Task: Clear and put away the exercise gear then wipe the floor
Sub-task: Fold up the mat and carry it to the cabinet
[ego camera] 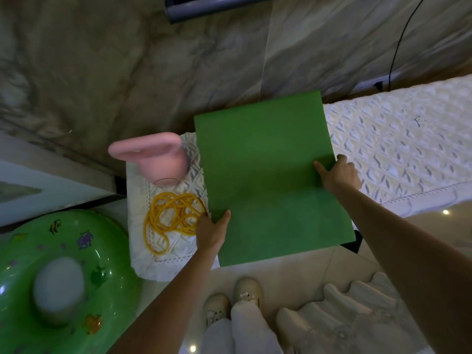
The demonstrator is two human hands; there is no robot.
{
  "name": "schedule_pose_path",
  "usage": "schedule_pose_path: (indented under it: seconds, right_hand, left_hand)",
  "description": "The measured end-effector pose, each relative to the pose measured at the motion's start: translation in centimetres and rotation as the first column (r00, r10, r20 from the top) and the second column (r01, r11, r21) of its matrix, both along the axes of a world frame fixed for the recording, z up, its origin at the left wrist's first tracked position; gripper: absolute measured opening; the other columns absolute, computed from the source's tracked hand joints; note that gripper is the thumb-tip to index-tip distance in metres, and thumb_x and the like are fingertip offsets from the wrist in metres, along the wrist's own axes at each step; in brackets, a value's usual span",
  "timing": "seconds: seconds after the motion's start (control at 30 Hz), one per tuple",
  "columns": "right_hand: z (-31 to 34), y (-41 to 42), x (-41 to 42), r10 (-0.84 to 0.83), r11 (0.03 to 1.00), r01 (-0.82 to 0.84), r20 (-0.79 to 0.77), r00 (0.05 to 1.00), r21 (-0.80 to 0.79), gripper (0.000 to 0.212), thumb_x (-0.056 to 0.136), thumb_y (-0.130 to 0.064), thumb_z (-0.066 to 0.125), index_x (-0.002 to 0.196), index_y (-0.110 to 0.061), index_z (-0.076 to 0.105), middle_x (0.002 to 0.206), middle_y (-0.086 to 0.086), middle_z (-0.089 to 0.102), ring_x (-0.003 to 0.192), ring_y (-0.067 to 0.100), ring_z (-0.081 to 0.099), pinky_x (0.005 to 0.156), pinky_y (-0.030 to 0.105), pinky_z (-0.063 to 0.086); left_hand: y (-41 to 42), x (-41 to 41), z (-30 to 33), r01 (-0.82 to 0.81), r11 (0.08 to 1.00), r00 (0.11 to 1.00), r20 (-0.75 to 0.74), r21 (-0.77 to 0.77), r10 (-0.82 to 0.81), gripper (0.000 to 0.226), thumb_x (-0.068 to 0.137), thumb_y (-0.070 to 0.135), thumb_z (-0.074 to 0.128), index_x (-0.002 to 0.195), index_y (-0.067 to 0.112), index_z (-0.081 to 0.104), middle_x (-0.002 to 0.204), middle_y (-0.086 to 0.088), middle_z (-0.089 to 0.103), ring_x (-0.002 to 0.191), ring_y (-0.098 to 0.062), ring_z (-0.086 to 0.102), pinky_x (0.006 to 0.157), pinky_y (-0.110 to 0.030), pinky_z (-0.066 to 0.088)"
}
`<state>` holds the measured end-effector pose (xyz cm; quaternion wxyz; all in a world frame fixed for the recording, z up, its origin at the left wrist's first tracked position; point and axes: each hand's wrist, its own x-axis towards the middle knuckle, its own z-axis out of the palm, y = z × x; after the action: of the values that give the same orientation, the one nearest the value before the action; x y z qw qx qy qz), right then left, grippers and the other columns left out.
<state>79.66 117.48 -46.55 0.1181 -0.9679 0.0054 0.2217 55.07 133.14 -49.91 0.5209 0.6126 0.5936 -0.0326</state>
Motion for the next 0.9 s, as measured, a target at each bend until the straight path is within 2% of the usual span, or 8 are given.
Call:
schedule_pose_path:
  seconds: [0.1,0.17,0.23,0.33,0.5,0.63,0.73,0.9]
  right_hand:
    - [3.1,0.1,-2.2,0.208,0.978,-0.204,0.136,0.969,-0.044,0.058,0.096,-0.043,0.039,0.137,-0.003,0.032,0.133,0.024,0.042,0.120,0.039,0.043,0.095,0.047,0.037]
    - [5.3,-0.4,-4.2,0.256,0.967,-0.255,0.160,0.953,-0.025,0.054,0.096,-0.034,0.043,0.139,-0.004,0.032,0.135,0.022,0.042,0.121,0.038,0.043,0.097,0.047,0.036]
    - [7.8,-1.2,-6.4,0.241,0.970,-0.243,0.070,0.968,0.024,0.045,0.095,-0.026,0.047,0.133,-0.003,0.043,0.130,0.022,0.050,0.117,0.037,0.049,0.095,0.043,0.040]
    - [11.9,-2.7,-10.9,0.254,0.951,-0.235,-0.075,0.964,0.199,0.027,0.092,-0.012,0.049,0.112,-0.003,0.065,0.114,0.018,0.065,0.106,0.035,0.059,0.085,0.030,0.043]
    - [19.1,-4.4,-18.2,0.055,0.779,0.125,-0.266,0.962,0.615,0.018,0.088,0.003,0.050,0.095,-0.004,0.065,0.091,0.016,0.070,0.074,0.021,0.064,0.080,0.033,0.051]
    - [25.0,-3.8,-21.9,0.018,0.587,0.275,-0.352,0.936,0.761,0.016,0.093,0.000,0.048,0.101,-0.003,0.062,0.078,0.004,0.065,0.060,0.002,0.062,0.061,0.012,0.048]
    - [28.6,-3.0,-24.2,0.049,0.496,0.313,-0.386,0.921,0.810,0.018,0.094,0.000,0.047,0.093,-0.010,0.062,0.080,0.005,0.065,0.061,0.002,0.063,0.063,0.015,0.049]
    - [32.8,-1.2,-26.3,0.156,0.459,0.258,-0.363,0.919,0.850,0.024,0.094,-0.001,0.047,0.089,-0.017,0.064,0.073,-0.004,0.069,0.062,0.004,0.064,0.066,0.017,0.049]
  left_hand:
    - [0.9,-0.4,2.8,0.009,0.998,1.000,0.003,0.067,-0.010,0.060,0.082,0.042,0.059,0.121,-0.003,0.051,0.122,-0.026,0.056,0.114,-0.039,0.053,0.095,-0.048,0.043]
    - [1.7,-0.6,5.9,0.026,0.997,1.000,0.007,0.079,-0.026,0.047,0.087,0.030,0.059,0.123,0.002,0.050,0.123,-0.019,0.056,0.115,-0.032,0.052,0.097,-0.039,0.040]
    - [2.2,-1.3,9.0,0.037,0.995,0.998,0.048,0.097,-0.042,0.037,0.083,0.025,0.061,0.115,0.007,0.054,0.112,-0.014,0.057,0.103,-0.024,0.052,0.087,-0.030,0.038]
    - [2.6,-3.6,13.1,-0.002,0.991,0.993,0.118,0.132,-0.014,0.028,0.086,0.002,0.058,0.113,0.001,0.058,0.112,-0.016,0.059,0.105,-0.027,0.054,0.092,-0.032,0.040]
    - [1.5,-8.0,20.9,-0.067,0.996,0.955,0.285,-0.054,0.079,0.020,0.087,-0.001,0.053,0.083,0.018,0.059,0.076,0.002,0.060,0.068,-0.010,0.056,0.057,-0.012,0.041]
    - [0.2,-12.4,26.2,-0.167,0.977,0.901,0.382,-0.135,0.207,0.020,0.088,0.003,0.053,0.084,0.021,0.061,0.066,0.012,0.068,0.062,-0.002,0.062,0.065,-0.018,0.041]
    - [-0.7,-16.1,29.6,-0.252,0.957,0.841,0.458,-0.142,0.289,0.022,0.090,0.002,0.049,0.088,0.020,0.061,0.069,0.014,0.070,0.064,0.002,0.064,0.067,-0.017,0.044]
    - [-1.2,-21.2,34.8,-0.415,0.892,0.697,0.567,-0.180,0.439,0.024,0.095,0.002,0.040,0.092,0.014,0.060,0.080,0.006,0.070,0.069,-0.002,0.067,0.069,-0.016,0.049]
